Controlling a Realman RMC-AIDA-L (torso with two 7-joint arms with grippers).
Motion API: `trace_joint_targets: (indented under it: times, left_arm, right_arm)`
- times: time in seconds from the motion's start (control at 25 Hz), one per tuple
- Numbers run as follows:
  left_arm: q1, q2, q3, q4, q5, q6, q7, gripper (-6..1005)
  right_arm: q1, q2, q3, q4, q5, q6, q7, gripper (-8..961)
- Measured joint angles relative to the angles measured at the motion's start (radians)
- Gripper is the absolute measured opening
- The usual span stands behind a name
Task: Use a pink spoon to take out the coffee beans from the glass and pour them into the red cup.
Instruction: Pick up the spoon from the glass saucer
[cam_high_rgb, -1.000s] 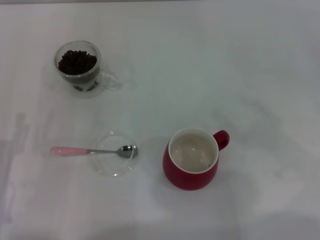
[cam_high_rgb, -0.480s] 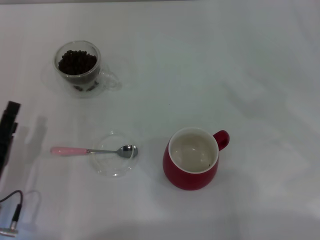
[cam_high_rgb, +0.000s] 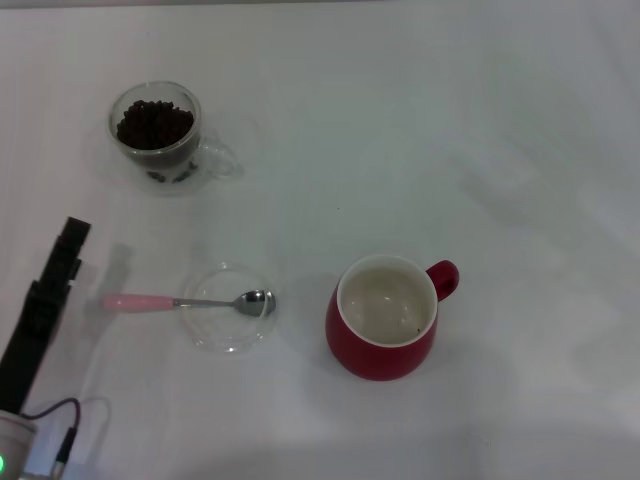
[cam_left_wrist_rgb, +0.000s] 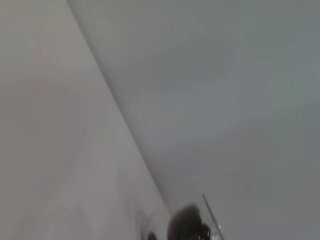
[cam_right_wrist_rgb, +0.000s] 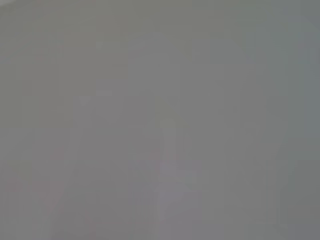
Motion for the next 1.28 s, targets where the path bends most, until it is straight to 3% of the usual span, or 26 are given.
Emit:
trace_joint_targets:
  times: [0.24, 1.28]
  left_arm:
    - [0.000, -0.004, 0.002, -0.041, 0.022, -0.004, 0.046, 875]
    - [-0.008, -0.006, -0.008, -0.128, 0.109, -0.034, 0.125, 875]
  right_arm:
    - [0.001, -0.018, -0.002, 0.001, 0.001, 0.010, 0.025, 742]
    - [-0.005, -0.025, 0.000, 0.012, 0.029, 0.042, 0.026, 741]
